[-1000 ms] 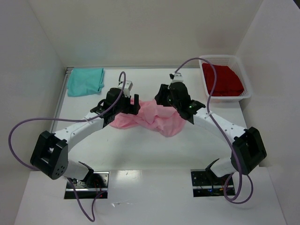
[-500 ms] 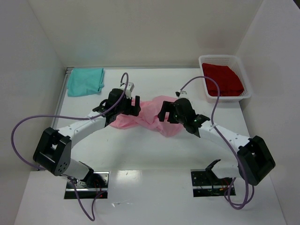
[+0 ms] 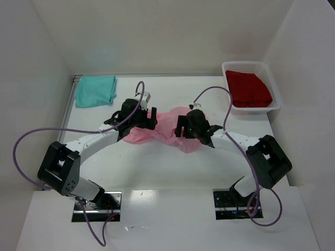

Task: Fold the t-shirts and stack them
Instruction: Flatten out the tshirt

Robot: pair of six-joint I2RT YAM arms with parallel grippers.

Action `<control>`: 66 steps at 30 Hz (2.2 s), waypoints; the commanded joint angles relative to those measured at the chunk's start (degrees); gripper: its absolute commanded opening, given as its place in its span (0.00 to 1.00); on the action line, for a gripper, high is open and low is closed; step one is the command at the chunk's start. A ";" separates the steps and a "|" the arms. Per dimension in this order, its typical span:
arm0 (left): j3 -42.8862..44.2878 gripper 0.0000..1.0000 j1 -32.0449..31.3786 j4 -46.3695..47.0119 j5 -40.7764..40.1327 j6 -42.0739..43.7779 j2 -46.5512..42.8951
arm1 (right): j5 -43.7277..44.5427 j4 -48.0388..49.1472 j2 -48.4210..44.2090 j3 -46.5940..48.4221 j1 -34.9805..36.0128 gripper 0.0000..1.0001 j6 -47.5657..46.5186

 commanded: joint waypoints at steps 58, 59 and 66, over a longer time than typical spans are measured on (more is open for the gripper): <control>-0.03 0.99 0.41 2.76 -5.99 -1.70 2.72 | 11.62 1.68 -7.65 30.48 -2.48 0.00 -11.29; -0.04 0.99 0.94 3.28 -6.00 -2.23 2.02 | 12.41 1.68 -7.66 30.48 -2.48 0.00 -11.81; -3.03 0.99 2.61 6.45 -4.86 -2.23 0.95 | 11.28 1.68 -12.06 31.10 -2.48 0.00 -11.82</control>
